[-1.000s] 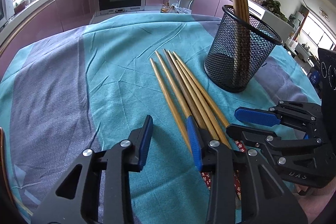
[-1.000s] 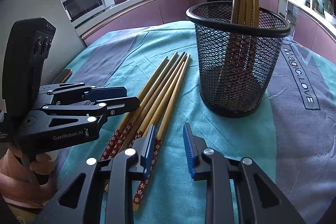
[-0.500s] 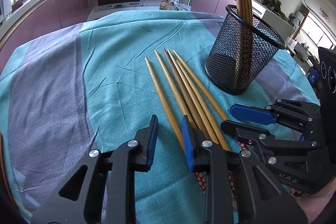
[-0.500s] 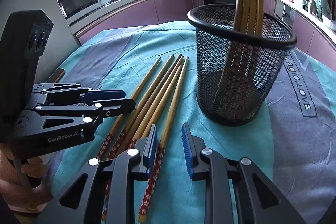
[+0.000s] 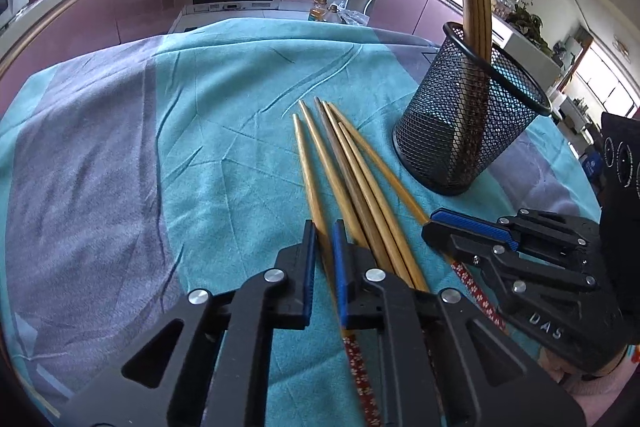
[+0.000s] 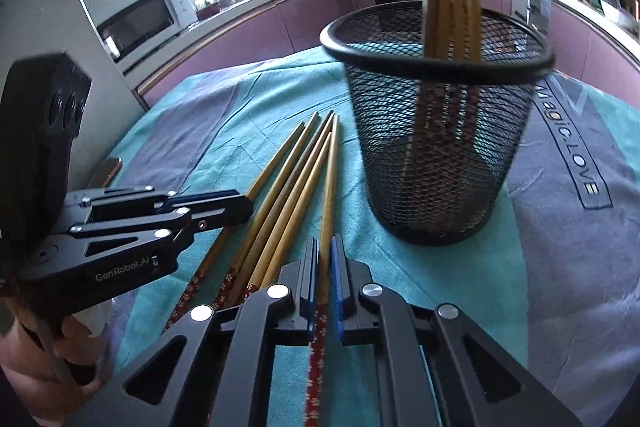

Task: Organize utensils
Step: 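Grasp another chopstick with the left gripper while the right gripper grasps one, then lift both chopsticks upright and carry them over the mesh cup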

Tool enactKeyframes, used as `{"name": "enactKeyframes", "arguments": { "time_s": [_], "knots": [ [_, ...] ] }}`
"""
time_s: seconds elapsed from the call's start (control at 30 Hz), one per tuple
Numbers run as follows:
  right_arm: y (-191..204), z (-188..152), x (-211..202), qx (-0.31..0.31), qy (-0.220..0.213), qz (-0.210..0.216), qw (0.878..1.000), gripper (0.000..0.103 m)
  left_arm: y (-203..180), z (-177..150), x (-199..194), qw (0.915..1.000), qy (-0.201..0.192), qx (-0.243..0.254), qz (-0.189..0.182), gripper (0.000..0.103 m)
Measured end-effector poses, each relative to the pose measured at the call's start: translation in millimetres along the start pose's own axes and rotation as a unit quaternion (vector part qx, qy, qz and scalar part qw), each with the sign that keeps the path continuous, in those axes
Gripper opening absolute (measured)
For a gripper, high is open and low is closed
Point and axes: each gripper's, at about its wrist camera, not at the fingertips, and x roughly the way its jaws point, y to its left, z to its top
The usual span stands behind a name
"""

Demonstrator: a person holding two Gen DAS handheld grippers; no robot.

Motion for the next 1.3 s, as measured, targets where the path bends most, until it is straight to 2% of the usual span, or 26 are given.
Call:
{"name": "enactKeyframes", "arguments": {
  "time_s": [0.17, 0.43, 1.0, 1.3],
  "knots": [
    [0, -2, -12, -0.002, -0.012, 0.013, 1.0, 0.005, 3, -4, -10, 0.9998, -0.013, -0.004, -0.012, 0.007],
    [8, -8, -8, -0.025, 0.009, 0.033, 0.999, 0.005, -2, -11, -12, 0.9997, -0.004, 0.013, -0.021, 0.007],
    [12, 10, 14, -0.045, 0.034, 0.014, 0.998, 0.008, -2, -4, 0, 0.9992, 0.015, 0.033, -0.017, 0.009],
    [11, 11, 7, -0.046, 0.02, 0.021, 0.999, 0.006, -3, 2, 2, 0.9994, 0.016, 0.027, -0.017, 0.008]
  ]
}}
